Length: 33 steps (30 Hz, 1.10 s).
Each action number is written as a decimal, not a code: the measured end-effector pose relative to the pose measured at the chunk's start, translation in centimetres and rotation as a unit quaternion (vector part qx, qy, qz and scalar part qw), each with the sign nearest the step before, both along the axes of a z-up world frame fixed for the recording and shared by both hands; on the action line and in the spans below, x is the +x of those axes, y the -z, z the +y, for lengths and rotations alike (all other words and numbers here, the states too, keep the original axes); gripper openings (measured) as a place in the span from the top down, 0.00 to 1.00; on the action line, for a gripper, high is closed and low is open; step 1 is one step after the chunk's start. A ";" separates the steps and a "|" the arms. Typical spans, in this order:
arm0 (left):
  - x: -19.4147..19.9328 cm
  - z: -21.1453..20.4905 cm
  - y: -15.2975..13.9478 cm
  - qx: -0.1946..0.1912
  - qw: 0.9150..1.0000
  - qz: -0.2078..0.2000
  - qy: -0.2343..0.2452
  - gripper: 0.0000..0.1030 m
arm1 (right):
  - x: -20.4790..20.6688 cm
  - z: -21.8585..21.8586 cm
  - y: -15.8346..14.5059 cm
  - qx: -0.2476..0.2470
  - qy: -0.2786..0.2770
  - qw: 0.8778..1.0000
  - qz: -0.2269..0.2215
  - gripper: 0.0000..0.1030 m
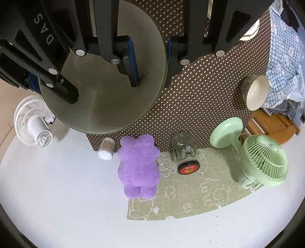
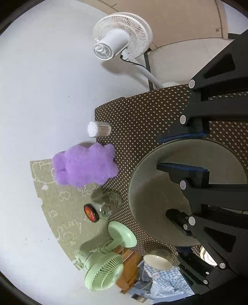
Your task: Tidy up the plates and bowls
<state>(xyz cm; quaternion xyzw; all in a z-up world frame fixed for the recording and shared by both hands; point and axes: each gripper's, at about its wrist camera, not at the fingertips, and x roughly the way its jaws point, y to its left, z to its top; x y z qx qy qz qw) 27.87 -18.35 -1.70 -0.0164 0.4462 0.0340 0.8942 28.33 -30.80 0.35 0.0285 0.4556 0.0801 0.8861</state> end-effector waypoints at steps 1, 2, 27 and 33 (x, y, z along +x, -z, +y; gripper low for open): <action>-0.5 0.3 -0.1 0.000 1.000 -0.001 0.003 0.77 | -0.7 0.3 -0.2 -0.002 0.002 1.000 -0.001 0.75; -0.9 0.4 -0.2 0.000 1.000 -0.001 0.005 0.77 | -1.1 0.5 -0.4 -0.003 0.004 1.000 -0.002 0.75; -11.3 5.1 4.1 -0.009 0.998 0.031 0.049 0.75 | -13.3 5.7 2.5 -0.025 0.039 0.999 0.026 0.75; -12.9 5.2 6.7 -0.008 0.996 0.059 0.063 0.75 | -15.1 6.0 5.0 -0.030 0.049 0.997 0.054 0.75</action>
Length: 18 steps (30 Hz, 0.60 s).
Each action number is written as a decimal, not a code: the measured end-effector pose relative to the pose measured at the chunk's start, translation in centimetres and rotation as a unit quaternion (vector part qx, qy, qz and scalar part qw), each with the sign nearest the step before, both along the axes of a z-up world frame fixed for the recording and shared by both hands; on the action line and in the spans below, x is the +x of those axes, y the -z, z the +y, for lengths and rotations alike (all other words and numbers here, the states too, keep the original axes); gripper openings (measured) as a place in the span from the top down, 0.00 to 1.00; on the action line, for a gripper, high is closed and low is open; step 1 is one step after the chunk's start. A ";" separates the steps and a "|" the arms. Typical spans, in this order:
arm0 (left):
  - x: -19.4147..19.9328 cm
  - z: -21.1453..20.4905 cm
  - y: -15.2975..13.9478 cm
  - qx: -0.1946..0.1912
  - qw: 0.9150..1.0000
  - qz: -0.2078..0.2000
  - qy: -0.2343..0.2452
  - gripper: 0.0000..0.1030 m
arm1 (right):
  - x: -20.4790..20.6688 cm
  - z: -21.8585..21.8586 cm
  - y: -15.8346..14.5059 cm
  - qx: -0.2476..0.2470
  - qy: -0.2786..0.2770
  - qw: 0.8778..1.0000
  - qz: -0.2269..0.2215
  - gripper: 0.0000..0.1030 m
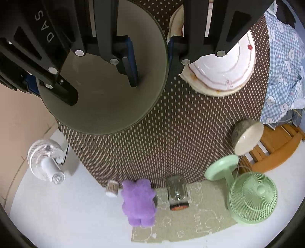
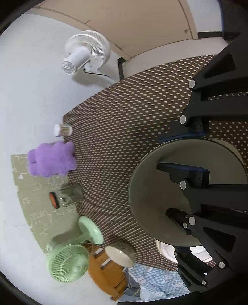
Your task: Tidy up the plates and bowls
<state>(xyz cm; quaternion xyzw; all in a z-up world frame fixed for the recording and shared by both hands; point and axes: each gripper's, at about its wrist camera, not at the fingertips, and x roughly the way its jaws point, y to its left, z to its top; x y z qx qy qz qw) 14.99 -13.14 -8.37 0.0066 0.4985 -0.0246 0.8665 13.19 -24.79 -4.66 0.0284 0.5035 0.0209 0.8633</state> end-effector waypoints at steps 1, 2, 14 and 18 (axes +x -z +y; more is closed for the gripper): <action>-0.1 0.0 0.3 0.000 1.000 0.003 0.001 0.75 | -0.2 0.0 0.4 0.000 0.002 1.000 0.005 0.75; -0.3 -0.1 0.7 0.000 1.000 0.009 0.003 0.75 | -0.4 -0.1 0.8 0.002 0.005 1.000 0.011 0.75; -1.9 -0.2 3.9 0.003 0.999 0.039 0.011 0.74 | -1.9 -0.1 4.0 -0.005 0.016 0.999 0.050 0.75; -2.1 0.1 4.5 0.002 0.999 0.046 0.008 0.74 | -2.0 0.3 4.5 -0.011 0.014 0.998 0.059 0.75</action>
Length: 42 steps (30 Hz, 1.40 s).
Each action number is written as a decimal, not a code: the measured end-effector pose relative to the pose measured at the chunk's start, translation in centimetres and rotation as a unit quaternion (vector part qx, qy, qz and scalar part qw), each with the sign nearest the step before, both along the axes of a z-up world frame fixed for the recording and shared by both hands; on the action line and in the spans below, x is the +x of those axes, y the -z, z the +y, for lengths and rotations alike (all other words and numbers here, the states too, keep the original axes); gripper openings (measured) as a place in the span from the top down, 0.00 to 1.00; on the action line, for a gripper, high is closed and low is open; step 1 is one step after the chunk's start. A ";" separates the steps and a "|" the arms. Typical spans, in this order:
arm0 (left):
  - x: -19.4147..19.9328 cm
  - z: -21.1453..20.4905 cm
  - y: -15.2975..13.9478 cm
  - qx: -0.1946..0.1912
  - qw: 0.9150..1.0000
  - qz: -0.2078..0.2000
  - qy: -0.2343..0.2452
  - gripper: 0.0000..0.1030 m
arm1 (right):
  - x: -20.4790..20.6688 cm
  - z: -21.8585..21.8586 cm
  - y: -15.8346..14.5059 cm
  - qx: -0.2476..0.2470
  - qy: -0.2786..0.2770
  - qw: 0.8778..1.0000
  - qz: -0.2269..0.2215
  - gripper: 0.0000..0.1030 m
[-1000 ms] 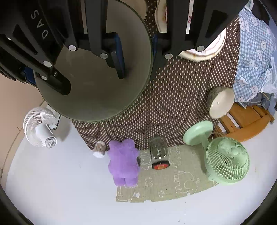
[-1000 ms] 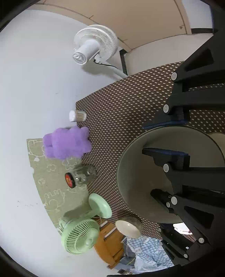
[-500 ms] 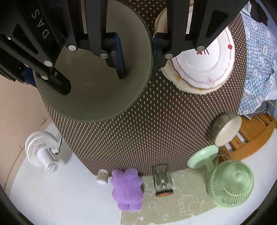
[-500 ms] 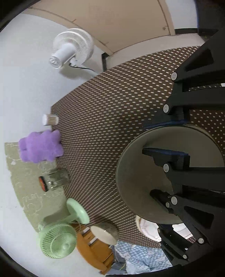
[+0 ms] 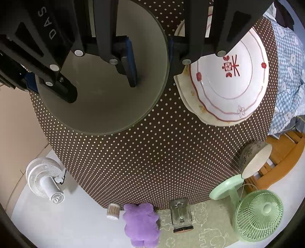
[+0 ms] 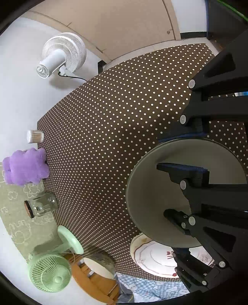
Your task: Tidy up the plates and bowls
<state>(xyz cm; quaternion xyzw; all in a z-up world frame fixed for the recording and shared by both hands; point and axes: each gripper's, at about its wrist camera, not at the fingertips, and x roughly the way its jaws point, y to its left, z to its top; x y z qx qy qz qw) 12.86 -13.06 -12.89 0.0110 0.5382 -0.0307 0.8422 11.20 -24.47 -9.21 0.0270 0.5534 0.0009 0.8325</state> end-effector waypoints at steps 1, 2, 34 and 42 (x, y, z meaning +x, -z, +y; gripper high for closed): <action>-0.1 0.1 0.2 -0.001 1.000 0.003 0.000 0.74 | 0.0 0.1 0.2 -0.001 -0.001 1.000 0.003 0.75; -0.2 0.1 0.4 -0.002 1.000 0.006 0.000 0.74 | -0.1 0.1 0.3 -0.002 0.001 1.000 0.005 0.75; 1.1 -0.2 2.3 -0.026 0.999 0.032 0.020 0.64 | 0.6 -0.1 2.6 -0.008 0.001 1.000 0.009 0.66; 0.6 0.0 1.4 -0.018 0.999 0.027 0.004 0.36 | 0.7 -0.2 2.3 0.041 -0.034 0.999 0.007 0.26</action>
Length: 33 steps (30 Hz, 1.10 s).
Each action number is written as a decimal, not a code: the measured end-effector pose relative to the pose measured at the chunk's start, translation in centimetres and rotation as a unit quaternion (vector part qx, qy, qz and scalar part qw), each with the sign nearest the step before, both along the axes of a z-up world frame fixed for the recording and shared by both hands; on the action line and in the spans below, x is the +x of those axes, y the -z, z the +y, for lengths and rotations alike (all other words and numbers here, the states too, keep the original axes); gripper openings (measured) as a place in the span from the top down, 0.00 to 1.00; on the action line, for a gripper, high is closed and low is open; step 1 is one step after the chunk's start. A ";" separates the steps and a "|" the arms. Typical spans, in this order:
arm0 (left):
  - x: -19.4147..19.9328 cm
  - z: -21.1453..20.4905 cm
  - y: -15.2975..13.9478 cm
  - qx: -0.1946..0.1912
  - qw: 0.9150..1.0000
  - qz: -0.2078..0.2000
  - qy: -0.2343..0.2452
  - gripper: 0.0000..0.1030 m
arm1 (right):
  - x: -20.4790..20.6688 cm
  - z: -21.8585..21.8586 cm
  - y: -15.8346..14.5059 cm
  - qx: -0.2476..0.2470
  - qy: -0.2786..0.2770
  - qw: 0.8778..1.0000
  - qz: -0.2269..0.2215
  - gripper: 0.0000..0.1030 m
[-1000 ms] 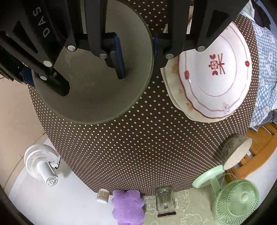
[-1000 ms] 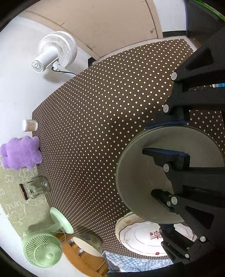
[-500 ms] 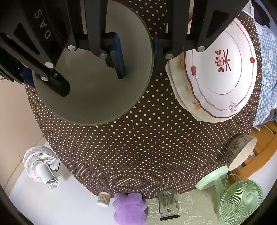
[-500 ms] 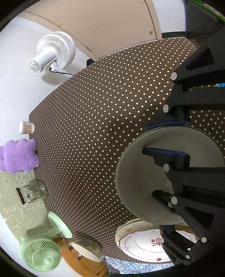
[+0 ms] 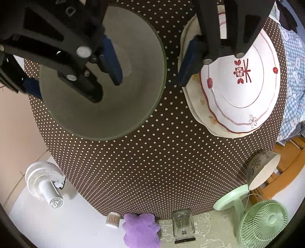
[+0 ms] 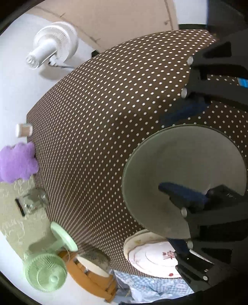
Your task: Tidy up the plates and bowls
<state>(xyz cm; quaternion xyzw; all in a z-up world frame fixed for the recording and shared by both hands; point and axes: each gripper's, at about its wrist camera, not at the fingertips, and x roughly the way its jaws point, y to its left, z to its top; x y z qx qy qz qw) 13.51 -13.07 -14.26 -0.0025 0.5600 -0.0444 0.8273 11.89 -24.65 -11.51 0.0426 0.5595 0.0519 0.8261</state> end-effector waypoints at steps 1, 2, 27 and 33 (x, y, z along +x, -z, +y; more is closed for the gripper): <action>0.0 0.0 -0.2 0.001 1.000 -0.002 -0.001 0.34 | 0.1 0.0 -0.2 0.002 -0.009 1.000 -0.003 0.25; -0.1 0.0 -0.7 0.003 1.000 -0.006 -0.008 0.33 | 0.2 0.0 -0.3 0.002 -0.015 1.000 -0.003 0.25; 2.1 6.8 -6.9 -0.001 0.995 -0.070 -0.068 0.24 | 3.2 4.5 -7.0 0.003 -0.045 0.997 -0.061 0.25; 3.2 9.7 -7.0 0.008 0.996 -0.077 -0.042 0.24 | 4.1 8.1 -7.1 -0.002 -0.021 0.998 -0.062 0.25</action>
